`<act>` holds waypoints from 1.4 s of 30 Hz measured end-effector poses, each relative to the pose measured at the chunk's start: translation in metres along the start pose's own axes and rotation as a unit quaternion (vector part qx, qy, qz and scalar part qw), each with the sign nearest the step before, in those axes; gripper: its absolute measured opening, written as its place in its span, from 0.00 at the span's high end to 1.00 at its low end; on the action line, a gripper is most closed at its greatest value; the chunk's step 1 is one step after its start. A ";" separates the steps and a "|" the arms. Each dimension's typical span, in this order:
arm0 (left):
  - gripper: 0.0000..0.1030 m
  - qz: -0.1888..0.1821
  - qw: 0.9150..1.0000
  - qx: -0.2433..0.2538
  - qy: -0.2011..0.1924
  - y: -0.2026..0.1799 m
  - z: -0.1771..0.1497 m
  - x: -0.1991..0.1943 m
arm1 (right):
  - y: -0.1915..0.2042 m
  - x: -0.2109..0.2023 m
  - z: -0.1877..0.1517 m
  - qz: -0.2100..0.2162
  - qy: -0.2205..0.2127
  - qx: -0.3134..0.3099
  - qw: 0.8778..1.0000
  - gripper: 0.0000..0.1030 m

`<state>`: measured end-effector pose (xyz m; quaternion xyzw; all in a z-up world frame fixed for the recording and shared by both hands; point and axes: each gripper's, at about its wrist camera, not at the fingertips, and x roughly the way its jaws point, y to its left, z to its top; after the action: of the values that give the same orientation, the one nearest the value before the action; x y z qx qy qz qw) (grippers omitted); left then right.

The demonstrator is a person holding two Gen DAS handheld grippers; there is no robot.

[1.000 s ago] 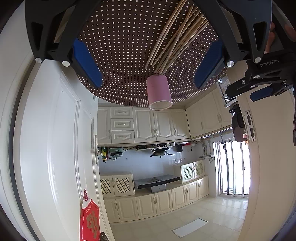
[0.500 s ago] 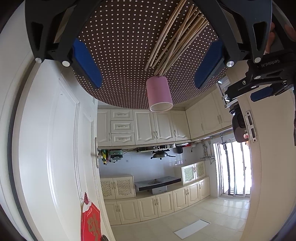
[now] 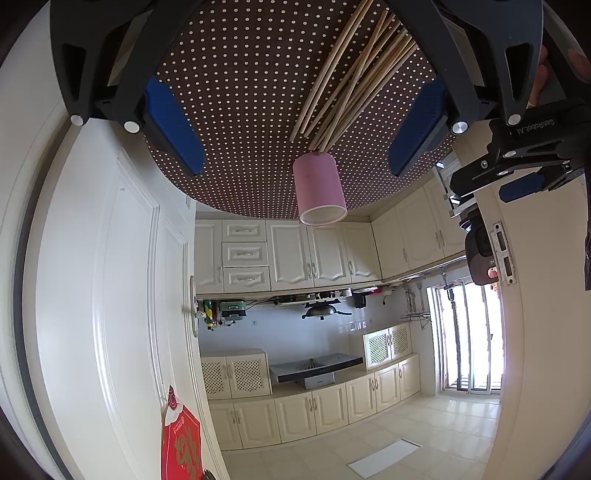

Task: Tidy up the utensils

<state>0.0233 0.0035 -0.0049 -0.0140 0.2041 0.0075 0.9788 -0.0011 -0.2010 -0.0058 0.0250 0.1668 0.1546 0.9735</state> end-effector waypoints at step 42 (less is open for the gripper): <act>0.05 0.040 0.971 -0.008 0.235 0.023 -0.056 0.125 | -0.039 0.104 -0.065 -0.033 0.199 0.109 0.973 0.07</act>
<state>0.1153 0.0257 -0.1065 -0.0148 0.4285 0.0451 0.9023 0.0818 -0.2060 -0.1034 0.0945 0.3740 0.1047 0.9167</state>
